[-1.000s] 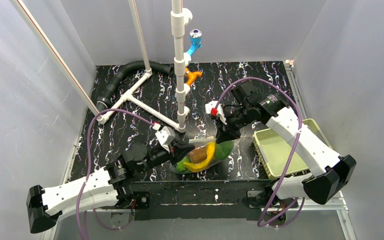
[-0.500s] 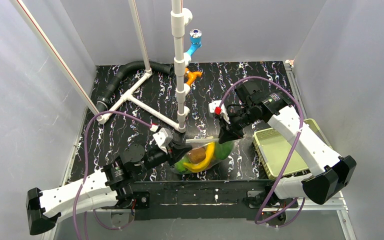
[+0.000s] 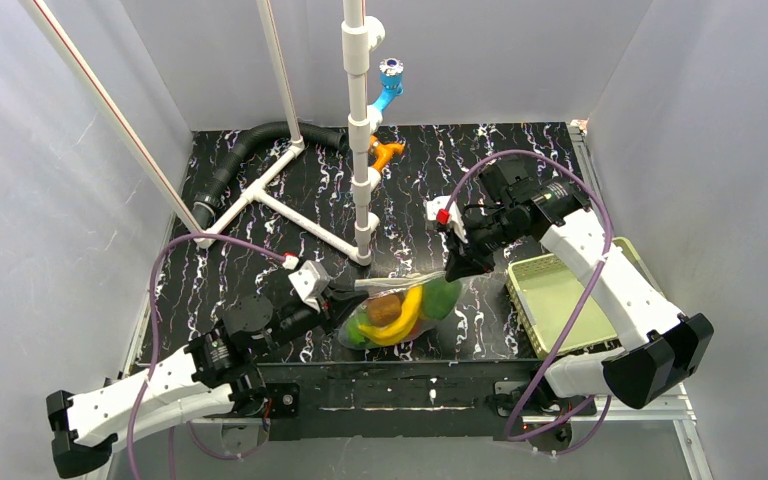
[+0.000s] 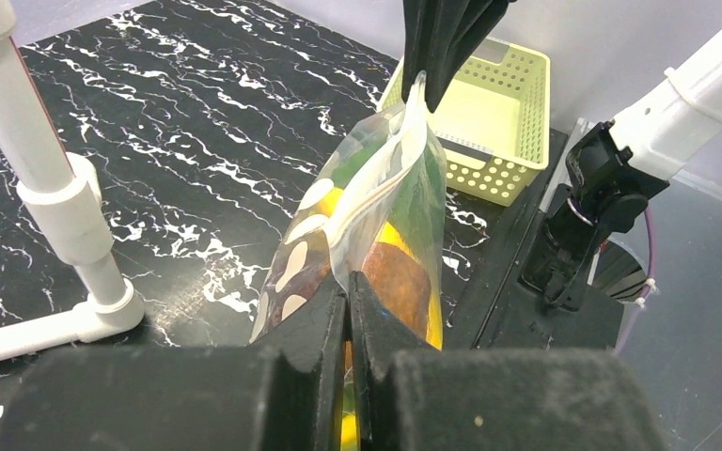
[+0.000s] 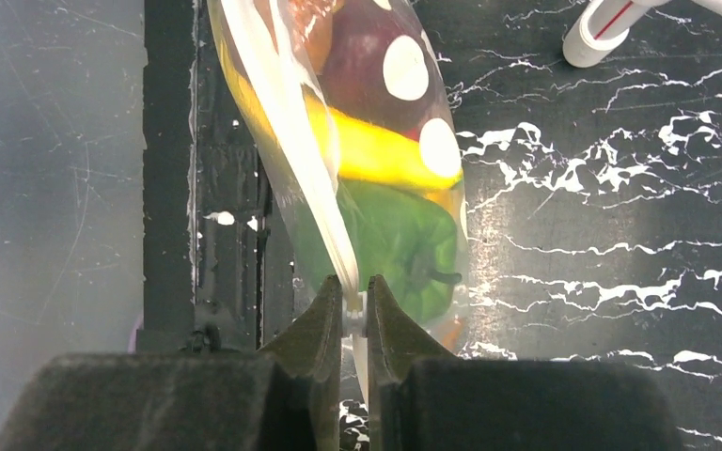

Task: Open the zip-top bag and remove the fake food
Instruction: Unzip the zipper food storage bag at the center of the board.

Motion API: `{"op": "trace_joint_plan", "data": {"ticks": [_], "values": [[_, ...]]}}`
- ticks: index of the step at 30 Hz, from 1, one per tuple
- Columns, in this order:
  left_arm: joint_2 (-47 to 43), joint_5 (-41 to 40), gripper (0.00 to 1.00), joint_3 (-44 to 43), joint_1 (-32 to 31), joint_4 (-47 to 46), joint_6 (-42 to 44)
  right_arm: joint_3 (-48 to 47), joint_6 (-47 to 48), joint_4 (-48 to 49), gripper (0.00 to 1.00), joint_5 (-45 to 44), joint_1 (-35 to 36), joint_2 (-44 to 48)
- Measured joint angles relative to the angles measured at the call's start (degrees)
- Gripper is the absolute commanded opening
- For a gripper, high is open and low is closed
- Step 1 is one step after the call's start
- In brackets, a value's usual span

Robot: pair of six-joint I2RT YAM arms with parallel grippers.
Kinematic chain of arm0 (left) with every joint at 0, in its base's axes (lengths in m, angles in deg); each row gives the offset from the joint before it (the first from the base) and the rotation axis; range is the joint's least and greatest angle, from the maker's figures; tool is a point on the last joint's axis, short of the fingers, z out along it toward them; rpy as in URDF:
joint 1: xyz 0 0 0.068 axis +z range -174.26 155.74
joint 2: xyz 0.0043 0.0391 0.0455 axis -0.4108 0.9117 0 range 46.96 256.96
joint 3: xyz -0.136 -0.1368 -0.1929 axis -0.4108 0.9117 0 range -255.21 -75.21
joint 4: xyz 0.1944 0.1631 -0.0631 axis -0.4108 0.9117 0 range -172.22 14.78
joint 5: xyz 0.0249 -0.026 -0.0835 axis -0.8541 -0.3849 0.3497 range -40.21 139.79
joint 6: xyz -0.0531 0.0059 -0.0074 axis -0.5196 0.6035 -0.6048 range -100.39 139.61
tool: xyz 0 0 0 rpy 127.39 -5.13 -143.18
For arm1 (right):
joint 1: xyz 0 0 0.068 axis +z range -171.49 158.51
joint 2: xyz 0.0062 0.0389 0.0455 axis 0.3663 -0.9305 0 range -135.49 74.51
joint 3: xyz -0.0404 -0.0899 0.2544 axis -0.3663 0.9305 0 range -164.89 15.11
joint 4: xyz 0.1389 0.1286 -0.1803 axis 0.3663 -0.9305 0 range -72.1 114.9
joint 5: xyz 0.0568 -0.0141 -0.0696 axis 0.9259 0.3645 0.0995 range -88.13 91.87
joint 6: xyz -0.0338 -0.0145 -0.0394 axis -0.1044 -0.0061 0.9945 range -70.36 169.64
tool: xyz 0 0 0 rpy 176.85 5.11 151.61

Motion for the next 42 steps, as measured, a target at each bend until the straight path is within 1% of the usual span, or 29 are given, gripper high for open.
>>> {"op": "trace_joint_plan", "data": {"ticks": [8, 27, 29, 31, 34, 36, 37, 42], "values": [[-3.2, -1.6, 0.0, 0.0, 0.0, 3.0, 0.7, -1.4, 1.6, -1.0, 0.01, -2.3, -0.7, -0.5], [-5.9, -4.3, 0.0, 1.0, 0.0, 4.5, 1.8, -12.3, 6.8, -6.0, 0.01, -6.8, -0.9, -7.9], [-4.0, -5.0, 0.0, 0.5, 0.0, 4.3, 3.7, -16.2, 7.3, -6.6, 0.01, -7.7, -1.0, -9.7], [-0.1, -5.8, 0.0, -0.9, 0.0, 4.3, 6.5, -21.2, 7.8, -6.4, 0.01, -8.7, -1.0, -12.4], [2.3, -6.3, 0.0, -3.6, 0.0, 4.5, 9.6, -25.2, 8.2, -5.9, 0.01, -9.3, -1.3, -15.2], [2.7, -6.2, 0.0, -4.1, 0.0, 4.7, 10.3, -24.8, 8.3, -5.7, 0.01, -9.4, -1.5, -15.4], [2.6, -5.7, 0.0, -4.0, 0.0, 4.7, 10.1, -23.1, 8.6, -4.3, 0.01, -9.3, -1.5, -14.8], [2.6, -2.8, 0.0, -1.8, 0.0, 4.7, 7.7, -10.3, 9.2, -2.5, 0.01, -9.9, -1.7, -9.7]]}}
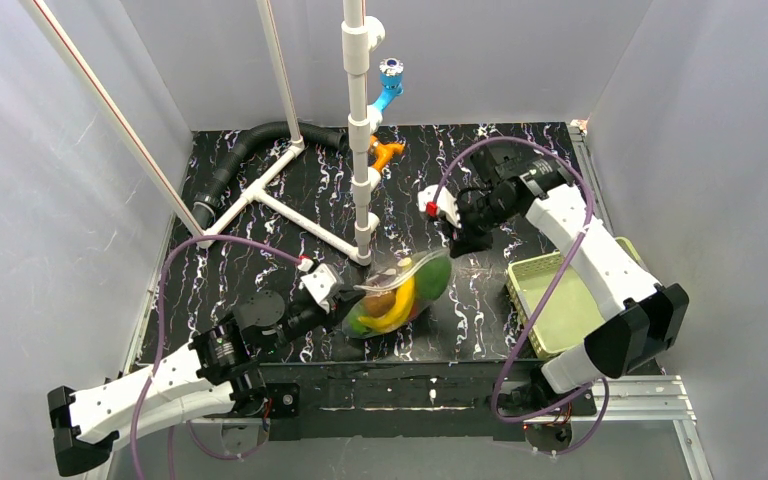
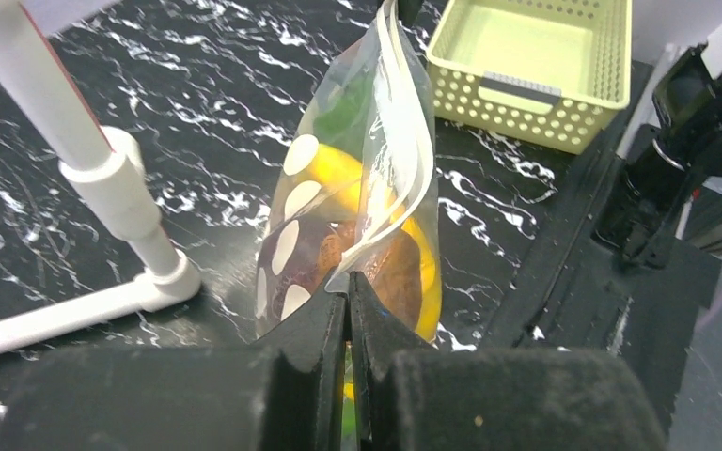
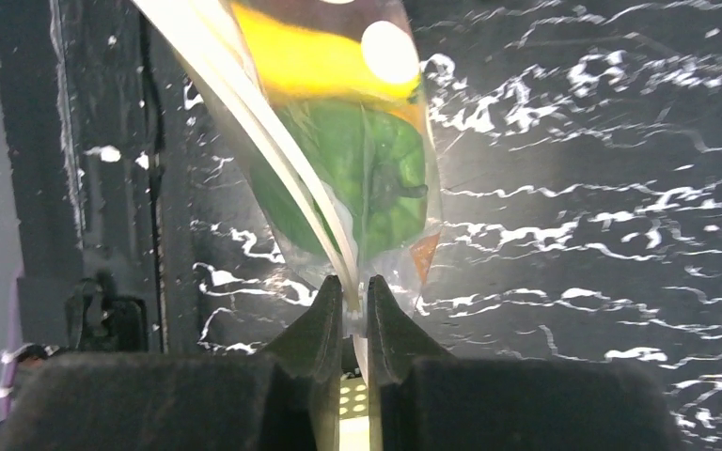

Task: Open the zip-top bag and remove the fake food
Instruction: Unzip the zipper food storage bag at the center of the board.

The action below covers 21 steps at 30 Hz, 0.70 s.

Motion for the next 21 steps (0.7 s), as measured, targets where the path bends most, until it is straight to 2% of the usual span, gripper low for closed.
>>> {"op": "trace_joint_plan", "data": {"ticks": [8, 21], "values": [[-0.1, 2.9, 0.0, 1.9, 0.0, 0.4, -3.7, 10.7, 0.6, 2.8, 0.01, -0.4, 0.0, 4.5], [2.2, 6.9, 0.0, 2.8, 0.0, -0.6, -7.4, 19.5, 0.5, 5.6, 0.01, 0.0, 0.0, 9.4]]}}
